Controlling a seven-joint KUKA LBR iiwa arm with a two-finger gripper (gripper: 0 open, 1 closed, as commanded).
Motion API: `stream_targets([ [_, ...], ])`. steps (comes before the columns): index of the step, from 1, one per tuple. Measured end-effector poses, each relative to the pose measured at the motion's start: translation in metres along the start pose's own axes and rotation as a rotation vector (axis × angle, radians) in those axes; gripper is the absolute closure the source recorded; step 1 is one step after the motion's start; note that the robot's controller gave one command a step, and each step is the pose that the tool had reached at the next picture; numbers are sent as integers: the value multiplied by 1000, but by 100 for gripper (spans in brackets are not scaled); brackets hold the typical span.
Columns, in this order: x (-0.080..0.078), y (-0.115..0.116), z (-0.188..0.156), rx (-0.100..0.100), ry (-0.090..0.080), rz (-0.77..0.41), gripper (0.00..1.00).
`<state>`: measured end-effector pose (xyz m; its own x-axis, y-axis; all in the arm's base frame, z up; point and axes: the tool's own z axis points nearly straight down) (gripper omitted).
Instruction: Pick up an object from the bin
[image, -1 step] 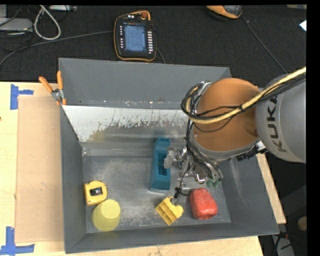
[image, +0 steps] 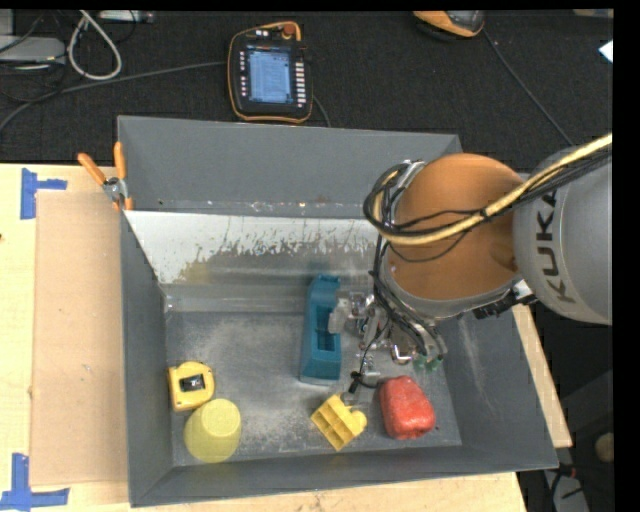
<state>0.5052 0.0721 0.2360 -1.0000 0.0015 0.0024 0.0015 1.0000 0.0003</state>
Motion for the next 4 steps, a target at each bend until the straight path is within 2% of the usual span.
stream_targets([
  [1, 20, -20, 102, 0, 0, -192, 0],
  [2, 31, -30, 90, -1, -4, -110, 0],
  [3, 29, -26, 110, 0, 10, -93, 0],
  [4, 29, -25, 163, -3, 10, -1, 0],
])
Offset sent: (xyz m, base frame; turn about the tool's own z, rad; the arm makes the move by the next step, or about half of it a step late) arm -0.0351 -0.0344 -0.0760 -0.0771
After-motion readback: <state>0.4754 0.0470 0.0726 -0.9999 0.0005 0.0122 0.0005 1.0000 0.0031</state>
